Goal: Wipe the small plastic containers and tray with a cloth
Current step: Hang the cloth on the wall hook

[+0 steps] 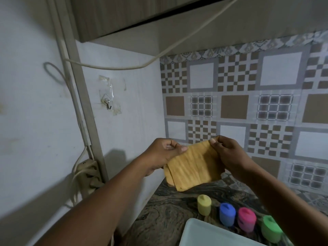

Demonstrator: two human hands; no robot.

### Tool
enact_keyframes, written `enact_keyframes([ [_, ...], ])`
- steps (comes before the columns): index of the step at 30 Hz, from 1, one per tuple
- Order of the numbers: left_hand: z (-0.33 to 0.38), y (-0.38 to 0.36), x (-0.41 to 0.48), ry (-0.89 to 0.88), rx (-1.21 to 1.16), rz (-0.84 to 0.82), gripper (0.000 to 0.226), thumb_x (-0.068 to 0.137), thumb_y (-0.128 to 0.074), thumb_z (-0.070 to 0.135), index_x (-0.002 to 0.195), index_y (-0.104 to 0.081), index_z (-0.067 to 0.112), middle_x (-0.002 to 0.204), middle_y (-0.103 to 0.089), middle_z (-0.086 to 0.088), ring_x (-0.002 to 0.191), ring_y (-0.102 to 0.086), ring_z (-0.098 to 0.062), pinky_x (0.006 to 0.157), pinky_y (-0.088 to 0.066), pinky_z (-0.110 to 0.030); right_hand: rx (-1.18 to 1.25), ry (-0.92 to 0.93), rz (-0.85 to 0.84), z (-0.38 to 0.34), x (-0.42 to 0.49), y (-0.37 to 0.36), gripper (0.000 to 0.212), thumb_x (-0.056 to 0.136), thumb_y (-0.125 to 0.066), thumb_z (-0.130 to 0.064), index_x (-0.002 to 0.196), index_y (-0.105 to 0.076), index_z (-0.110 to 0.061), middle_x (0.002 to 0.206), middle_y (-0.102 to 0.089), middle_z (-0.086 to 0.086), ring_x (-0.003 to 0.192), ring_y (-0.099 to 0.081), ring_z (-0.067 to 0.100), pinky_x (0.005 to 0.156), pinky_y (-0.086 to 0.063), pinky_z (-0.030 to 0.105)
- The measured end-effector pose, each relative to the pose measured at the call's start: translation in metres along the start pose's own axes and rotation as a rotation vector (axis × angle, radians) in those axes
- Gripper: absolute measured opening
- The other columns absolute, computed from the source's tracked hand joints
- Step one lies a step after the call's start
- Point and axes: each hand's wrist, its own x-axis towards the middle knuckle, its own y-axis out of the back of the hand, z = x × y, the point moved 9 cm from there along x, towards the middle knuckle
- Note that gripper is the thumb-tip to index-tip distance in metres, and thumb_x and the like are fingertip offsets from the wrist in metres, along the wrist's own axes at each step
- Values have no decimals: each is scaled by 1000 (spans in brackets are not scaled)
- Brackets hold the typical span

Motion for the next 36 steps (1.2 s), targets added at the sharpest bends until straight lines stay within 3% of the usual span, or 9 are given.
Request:
enact_keyframes([
  [5,23,30,-11,-83,92,22,29,83,-82,21,107,-68,14,86,-72,-6,73,-67,-13,61,-52,-26,-36,98,-22,-22,21,-13,17,106,-41,-24,109,-57,-24,88,-56,9,74,-53,24,55,-44,33],
  [10,48,108,-23,-256,354,333,25,92,-68,9,95,-65,34,90,-69,-6,75,-65,-26,71,-57,-45,-11,248,-103,-67,56,-59,30,104,-37,-7,97,-63,-21,99,-58,5,78,-58,23,53,-54,34],
  [14,72,170,-48,-351,578,650,29,91,-62,2,89,-76,27,67,-62,15,49,-53,1,53,-41,-12,145,250,-207,-107,94,-126,27,95,-51,-14,83,-74,-19,106,-65,-3,100,-59,21,77,-50,33],
  [16,85,193,-60,-360,728,770,27,90,-59,-1,94,-78,18,75,-66,14,57,-54,4,62,-40,-6,76,363,-192,-133,108,-152,21,93,-56,-17,85,-75,-21,109,-62,-1,101,-57,21,80,-47,29],
  [20,93,232,-65,-359,1040,900,24,89,-60,8,103,-77,18,101,-72,-5,88,-68,-23,84,-53,-32,-354,691,-96,-177,131,-208,20,94,-58,-20,106,-71,-28,107,-56,4,97,-54,21,86,-45,30],
  [25,83,219,-53,-316,1503,897,21,72,-81,12,92,-79,16,77,-63,-6,55,-64,-30,44,-48,-33,-373,631,-119,-175,158,-242,18,97,-57,-32,104,-73,-28,105,-58,6,94,-59,25,89,-51,37],
  [28,73,217,-49,-304,1524,904,30,63,-84,7,92,-76,11,74,-67,-7,54,-65,-29,41,-48,-33,-390,644,-122,-166,158,-250,17,97,-57,-27,100,-74,-25,96,-62,1,88,-59,19,82,-50,33],
  [33,45,204,-45,-287,1297,851,29,91,-58,16,118,-67,12,97,-71,-9,79,-69,-34,63,-53,-39,-20,413,-247,-129,150,-261,26,94,-51,-2,89,-74,-13,86,-72,-3,80,-64,11,76,-50,18],
  [36,40,200,-48,-324,1158,904,33,96,-50,25,126,-63,17,99,-72,-5,84,-68,-28,66,-50,-34,100,323,-293,-117,136,-261,29,96,-45,0,95,-73,-9,76,-67,-6,61,-57,1,57,-46,14],
])
